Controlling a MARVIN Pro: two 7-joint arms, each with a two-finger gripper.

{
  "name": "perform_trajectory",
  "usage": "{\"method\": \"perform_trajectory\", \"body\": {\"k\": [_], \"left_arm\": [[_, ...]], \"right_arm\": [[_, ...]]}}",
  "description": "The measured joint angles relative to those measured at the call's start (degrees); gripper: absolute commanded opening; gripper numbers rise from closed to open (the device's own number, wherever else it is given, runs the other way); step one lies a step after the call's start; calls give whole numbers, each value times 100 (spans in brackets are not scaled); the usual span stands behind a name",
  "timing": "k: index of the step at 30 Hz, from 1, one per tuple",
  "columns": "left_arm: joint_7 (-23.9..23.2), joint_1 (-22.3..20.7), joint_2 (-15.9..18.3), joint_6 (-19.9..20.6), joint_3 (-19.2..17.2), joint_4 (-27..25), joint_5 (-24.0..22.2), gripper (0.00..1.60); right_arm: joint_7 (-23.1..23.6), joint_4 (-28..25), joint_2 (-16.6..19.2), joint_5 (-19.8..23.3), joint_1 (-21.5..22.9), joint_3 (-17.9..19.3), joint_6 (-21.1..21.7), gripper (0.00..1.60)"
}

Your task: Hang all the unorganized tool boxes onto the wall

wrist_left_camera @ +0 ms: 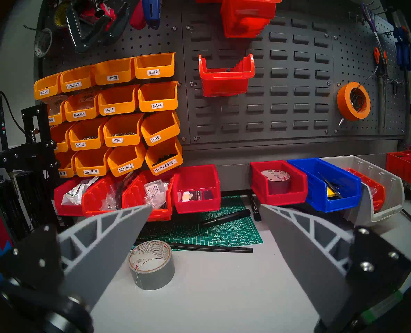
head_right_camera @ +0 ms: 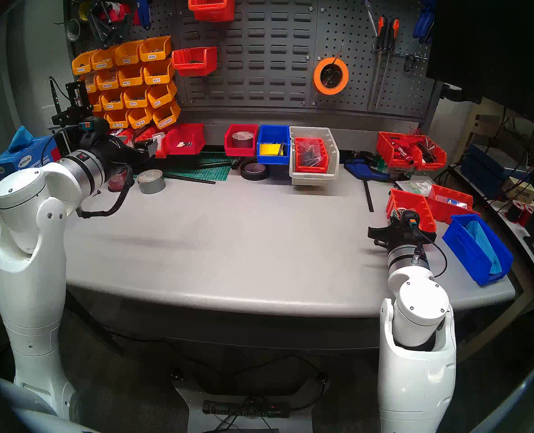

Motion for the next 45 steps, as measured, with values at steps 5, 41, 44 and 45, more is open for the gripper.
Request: {"method": "perform_trajectory", "body": {"k": [5, 41, 44, 45], "left_arm": [[6, 0, 3, -1, 0, 0, -5, 160], [35, 1, 32, -4, 3, 0, -53, 160], [37, 1, 34, -5, 4, 0, -56, 160], [38, 1, 34, -5, 4, 0, -57, 160]], "right_arm": [[-14, 9, -10, 12, -2, -16, -87, 0], [966, 382, 1081, -470, 944, -26, -346, 0], [1120, 434, 1220, -566, 994, -84, -362, 0], [1163, 452, 1257, -588, 1011, -96, -363, 0]]}}
